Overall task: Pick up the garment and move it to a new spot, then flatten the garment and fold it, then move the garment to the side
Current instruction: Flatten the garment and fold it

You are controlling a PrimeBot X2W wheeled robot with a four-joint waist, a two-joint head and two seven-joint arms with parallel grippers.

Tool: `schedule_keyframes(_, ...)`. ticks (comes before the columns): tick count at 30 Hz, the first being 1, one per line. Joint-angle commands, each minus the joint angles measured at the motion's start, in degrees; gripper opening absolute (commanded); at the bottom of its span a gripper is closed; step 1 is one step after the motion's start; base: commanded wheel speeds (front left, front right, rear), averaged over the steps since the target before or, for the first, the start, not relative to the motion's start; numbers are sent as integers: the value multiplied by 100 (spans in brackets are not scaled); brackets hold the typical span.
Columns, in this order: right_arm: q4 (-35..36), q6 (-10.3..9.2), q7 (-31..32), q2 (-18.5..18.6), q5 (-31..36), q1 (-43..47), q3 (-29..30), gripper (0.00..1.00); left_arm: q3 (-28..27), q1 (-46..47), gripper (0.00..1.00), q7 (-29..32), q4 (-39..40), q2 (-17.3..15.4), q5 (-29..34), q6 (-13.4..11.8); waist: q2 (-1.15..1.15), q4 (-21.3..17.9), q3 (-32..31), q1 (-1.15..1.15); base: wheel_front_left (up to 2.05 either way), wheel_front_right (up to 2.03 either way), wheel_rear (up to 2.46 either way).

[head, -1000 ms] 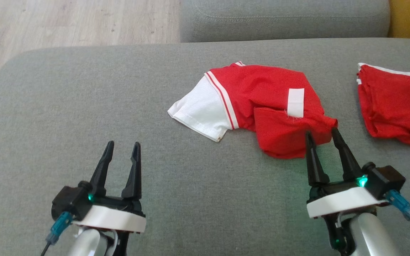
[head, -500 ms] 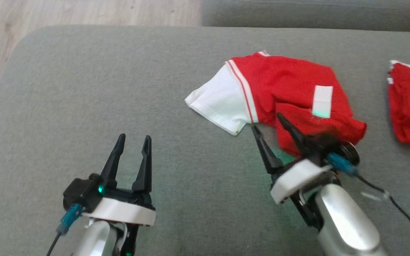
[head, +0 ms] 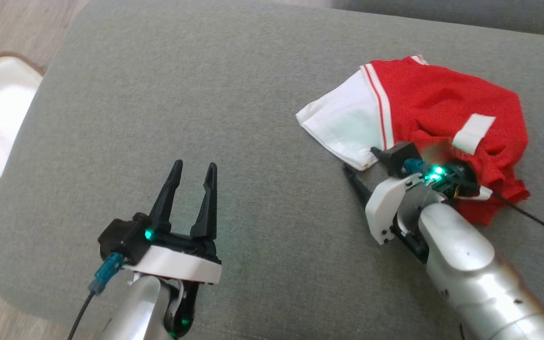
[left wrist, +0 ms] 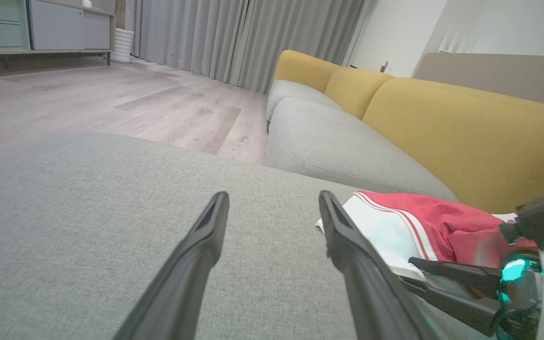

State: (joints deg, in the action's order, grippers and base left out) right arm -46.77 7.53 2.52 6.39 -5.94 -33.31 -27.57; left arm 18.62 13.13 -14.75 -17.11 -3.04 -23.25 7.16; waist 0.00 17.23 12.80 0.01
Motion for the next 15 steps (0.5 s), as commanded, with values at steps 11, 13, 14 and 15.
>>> schedule_keyframes(11,-850,-4,-590,-281,-218,-632,-330,0,-146,263,100,-25,122,12,-88,32,0,80,58,-1,0,0,0)
schedule_keyframes(13,-703,-4,-845,-316,-415,-696,-535,0,-144,241,100,-25,99,13,-82,32,0,17,-9,-1,0,0,0)
schedule_keyframes(14,-598,-4,-958,-328,-521,-742,-663,0,-142,228,100,-25,91,13,-80,32,0,-17,-48,-1,0,0,0)
schedule_keyframes(15,-473,-4,-1062,-336,-645,-791,-789,0,-141,214,100,-25,84,14,-76,32,0,-49,-88,-1,0,0,0)
